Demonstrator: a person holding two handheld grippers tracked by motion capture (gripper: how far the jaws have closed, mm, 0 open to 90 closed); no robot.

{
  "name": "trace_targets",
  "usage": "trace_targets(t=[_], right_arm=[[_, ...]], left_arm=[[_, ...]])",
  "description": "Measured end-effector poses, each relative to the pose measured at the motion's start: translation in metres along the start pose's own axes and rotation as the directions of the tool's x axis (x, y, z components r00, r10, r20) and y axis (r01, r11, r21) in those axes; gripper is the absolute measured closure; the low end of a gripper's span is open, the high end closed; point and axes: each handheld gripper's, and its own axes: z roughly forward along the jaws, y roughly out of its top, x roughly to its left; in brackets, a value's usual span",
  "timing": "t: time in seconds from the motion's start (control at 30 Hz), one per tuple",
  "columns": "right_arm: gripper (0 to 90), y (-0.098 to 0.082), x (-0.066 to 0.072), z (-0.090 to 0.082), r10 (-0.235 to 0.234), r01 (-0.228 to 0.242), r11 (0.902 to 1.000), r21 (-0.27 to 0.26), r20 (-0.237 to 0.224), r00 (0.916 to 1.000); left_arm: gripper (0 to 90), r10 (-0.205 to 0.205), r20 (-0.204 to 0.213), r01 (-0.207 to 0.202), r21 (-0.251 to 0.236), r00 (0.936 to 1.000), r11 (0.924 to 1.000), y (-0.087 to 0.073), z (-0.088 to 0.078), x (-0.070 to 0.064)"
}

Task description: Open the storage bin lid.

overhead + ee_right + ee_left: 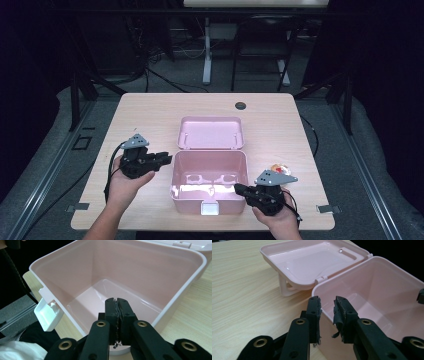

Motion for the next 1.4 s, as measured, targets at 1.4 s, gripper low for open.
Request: trace_targets(t=[1.4], right_arm=[[66.6,0.054,-0.033,-0.045,-0.009,0.013,0.9992,-0.038,0.102,0.9948]], left_arm=[[77.7,0.044,0.038,-0.046,0.038,0.9983,0.9982,-0.022,0.002,-0.02]])
